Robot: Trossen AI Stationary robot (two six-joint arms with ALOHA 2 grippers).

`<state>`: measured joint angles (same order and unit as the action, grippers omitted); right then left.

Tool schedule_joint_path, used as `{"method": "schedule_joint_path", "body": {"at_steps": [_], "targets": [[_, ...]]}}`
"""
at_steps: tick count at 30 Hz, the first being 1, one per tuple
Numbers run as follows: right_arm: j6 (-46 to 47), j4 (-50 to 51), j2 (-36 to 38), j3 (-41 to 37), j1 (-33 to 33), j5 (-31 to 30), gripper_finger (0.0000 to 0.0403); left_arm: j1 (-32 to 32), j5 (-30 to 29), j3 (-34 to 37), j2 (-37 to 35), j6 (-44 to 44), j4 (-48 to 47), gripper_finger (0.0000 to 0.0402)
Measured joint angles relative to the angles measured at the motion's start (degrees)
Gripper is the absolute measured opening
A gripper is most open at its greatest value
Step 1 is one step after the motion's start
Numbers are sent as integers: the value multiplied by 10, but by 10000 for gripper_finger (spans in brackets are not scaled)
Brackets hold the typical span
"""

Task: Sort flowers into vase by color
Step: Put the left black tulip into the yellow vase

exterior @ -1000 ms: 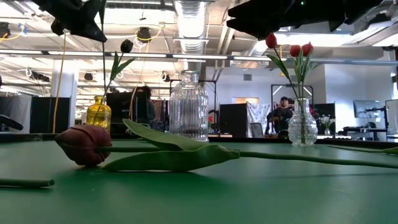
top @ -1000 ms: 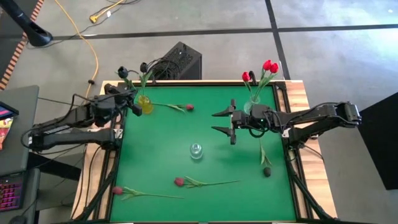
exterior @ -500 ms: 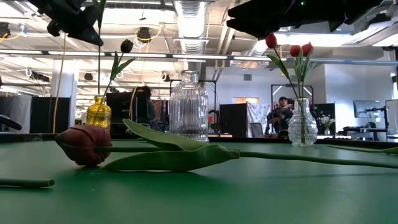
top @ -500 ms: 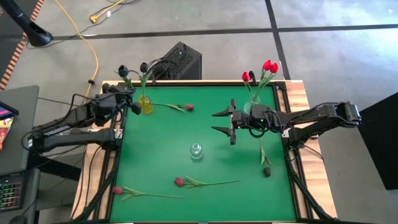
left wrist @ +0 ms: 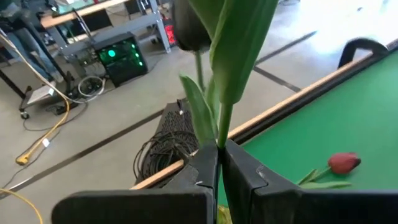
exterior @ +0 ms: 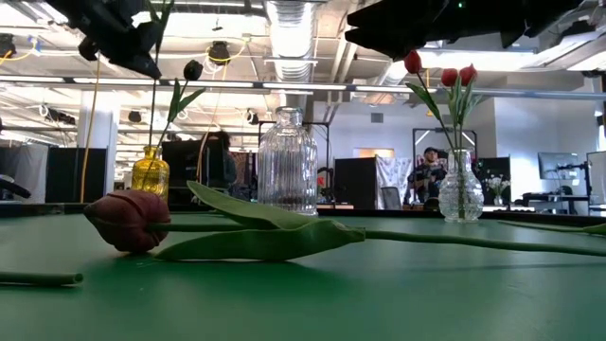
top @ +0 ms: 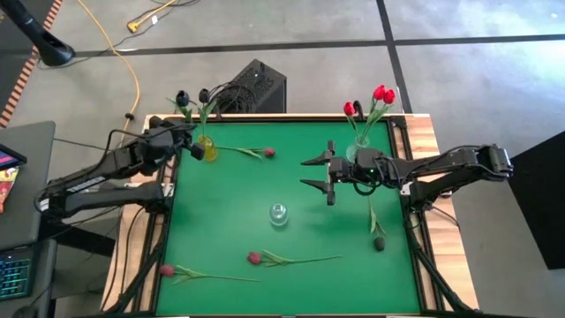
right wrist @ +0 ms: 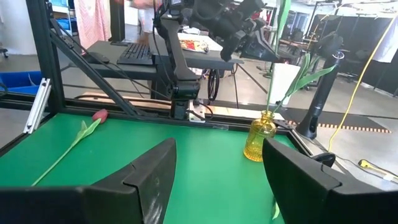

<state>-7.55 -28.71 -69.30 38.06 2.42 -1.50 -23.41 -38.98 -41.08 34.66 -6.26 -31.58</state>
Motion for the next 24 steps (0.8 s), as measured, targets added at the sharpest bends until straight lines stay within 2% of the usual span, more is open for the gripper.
{"method": "schedule_joint_path", "body": {"at_steps": [7,13,24], "targets": [[7,0,0,0,0,0,265,-30,14,0,35,-6,1,0],[10,9,0,0,-2,0,265,-84,82,3,43,-35,4,0],[20,54,0,0,-2,1,265,-160,161,103,38,-45,70,0]]}}
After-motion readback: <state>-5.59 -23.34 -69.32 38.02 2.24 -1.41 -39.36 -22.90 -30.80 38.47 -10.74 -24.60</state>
